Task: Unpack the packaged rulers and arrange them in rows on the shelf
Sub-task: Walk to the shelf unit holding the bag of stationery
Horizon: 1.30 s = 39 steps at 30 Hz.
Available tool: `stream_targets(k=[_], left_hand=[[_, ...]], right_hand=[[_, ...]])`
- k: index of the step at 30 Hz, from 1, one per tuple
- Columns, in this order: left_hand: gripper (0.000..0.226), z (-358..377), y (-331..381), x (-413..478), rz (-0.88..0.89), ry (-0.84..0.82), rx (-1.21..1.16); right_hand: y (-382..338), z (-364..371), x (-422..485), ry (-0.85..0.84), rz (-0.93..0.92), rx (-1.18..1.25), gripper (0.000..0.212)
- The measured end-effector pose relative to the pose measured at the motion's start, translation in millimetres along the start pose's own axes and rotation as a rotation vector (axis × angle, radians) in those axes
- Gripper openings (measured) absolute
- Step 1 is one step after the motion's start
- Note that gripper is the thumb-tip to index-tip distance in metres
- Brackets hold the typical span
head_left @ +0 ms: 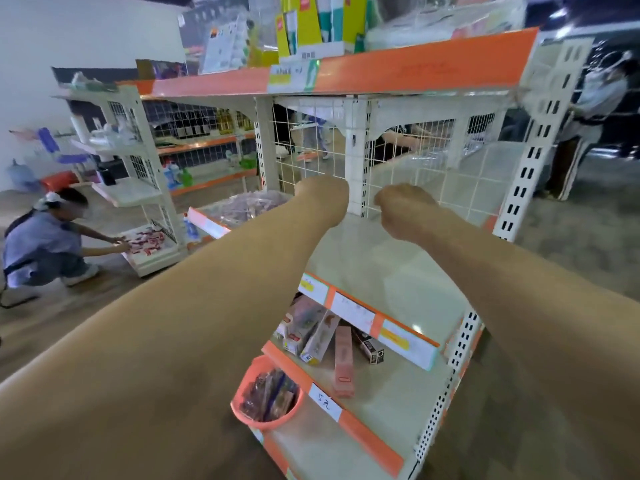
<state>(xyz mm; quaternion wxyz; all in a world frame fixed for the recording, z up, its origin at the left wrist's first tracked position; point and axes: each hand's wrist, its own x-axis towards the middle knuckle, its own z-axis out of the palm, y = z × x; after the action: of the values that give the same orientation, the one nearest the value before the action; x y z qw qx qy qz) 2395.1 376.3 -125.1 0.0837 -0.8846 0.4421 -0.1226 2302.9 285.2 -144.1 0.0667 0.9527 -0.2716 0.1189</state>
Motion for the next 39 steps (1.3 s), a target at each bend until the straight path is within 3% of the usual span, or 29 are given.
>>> stream_targets(k=[3, 8, 14, 23, 33, 37, 39], left_hand=[[0.04, 5, -1, 30, 0.005, -0.033, 0.033], [0.022, 14, -1, 68, 0.03, -0.056, 0.015], [0.031, 29, -3, 98, 0.091, -0.002, -0.031], [0.028, 51, -14, 134, 0.305, 0.009, -0.122], [0.039, 87, -38, 171, 0.464, -0.166, -0.572], [0.032, 109, -46, 171, 0.521, -0.273, -0.793], [0.025, 120, -47, 169, 0.506, -0.371, -0.933]], right_hand=[[2, 10, 25, -0.008, 0.021, 0.017, 0.04], [7, 27, 58, -0.029, 0.045, 0.006, 0.041], [16, 35, 80, -0.064, 0.089, 0.015, 0.033], [17, 51, 94, -0.103, 0.29, 0.058, 0.04], [6, 53, 89, -0.004, 0.545, 0.357, 0.041], [3, 68, 71, 0.023, 0.632, 0.467, 0.036], [1, 71, 62, 0.068, 0.708, 0.668, 0.03]])
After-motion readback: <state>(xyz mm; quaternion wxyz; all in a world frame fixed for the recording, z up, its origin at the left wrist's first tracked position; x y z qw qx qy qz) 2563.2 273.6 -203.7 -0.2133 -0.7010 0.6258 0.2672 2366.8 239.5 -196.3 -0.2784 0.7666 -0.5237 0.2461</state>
